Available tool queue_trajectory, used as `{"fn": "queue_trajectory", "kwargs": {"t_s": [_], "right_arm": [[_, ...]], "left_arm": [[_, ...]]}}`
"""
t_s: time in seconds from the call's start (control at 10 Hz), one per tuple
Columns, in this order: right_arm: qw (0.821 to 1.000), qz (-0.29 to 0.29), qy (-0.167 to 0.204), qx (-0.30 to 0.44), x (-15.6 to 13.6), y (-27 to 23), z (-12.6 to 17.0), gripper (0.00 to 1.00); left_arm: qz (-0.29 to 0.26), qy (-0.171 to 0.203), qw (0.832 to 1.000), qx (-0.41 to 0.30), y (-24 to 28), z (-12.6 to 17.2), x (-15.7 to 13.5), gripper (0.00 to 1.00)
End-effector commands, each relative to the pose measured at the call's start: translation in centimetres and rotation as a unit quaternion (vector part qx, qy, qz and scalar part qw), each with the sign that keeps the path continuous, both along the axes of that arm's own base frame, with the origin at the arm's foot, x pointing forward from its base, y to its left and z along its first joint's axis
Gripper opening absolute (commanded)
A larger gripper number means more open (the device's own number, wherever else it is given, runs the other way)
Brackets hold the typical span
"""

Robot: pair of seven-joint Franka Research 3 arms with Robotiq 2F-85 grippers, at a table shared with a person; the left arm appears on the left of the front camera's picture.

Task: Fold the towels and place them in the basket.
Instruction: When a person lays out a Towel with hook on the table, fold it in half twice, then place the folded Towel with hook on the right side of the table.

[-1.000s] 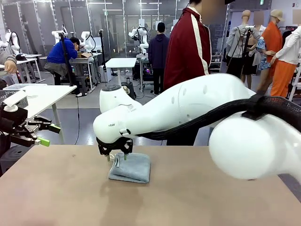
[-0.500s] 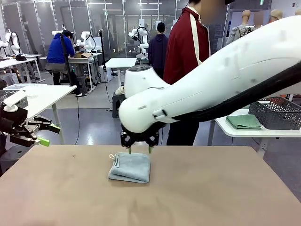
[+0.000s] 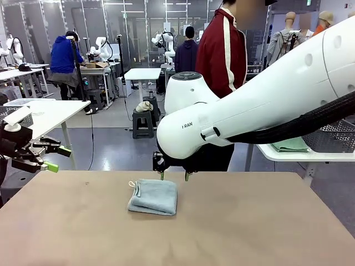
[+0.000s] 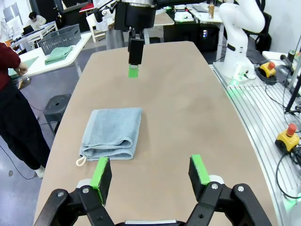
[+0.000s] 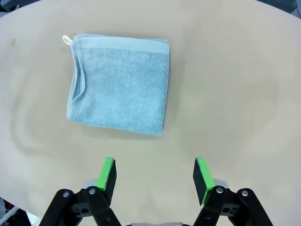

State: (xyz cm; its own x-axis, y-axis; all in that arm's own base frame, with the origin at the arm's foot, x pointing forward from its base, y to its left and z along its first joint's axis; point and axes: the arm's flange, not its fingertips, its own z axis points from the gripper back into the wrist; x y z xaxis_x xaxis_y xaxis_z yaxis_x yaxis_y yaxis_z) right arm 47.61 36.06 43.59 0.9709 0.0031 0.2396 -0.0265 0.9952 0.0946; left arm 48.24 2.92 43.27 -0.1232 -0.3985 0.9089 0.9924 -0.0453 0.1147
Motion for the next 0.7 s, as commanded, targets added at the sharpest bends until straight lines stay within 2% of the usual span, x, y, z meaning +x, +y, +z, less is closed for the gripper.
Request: {"fn": "queue_trajectory", "kwargs": {"t_s": [0.0,0.6], "right_arm": [[1.0,0.002,0.003,-0.005,0.5,0.46,-0.05,0.83],[1.0,0.002,0.003,-0.005,0.5,0.46,-0.05,0.83]], "left_arm": [[0.0,-0.002,1.0,-0.003,-0.03,0.17,-0.36,0.84],[0.0,-0.002,1.0,-0.003,-0.03,0.17,-0.36,0.84]]}}
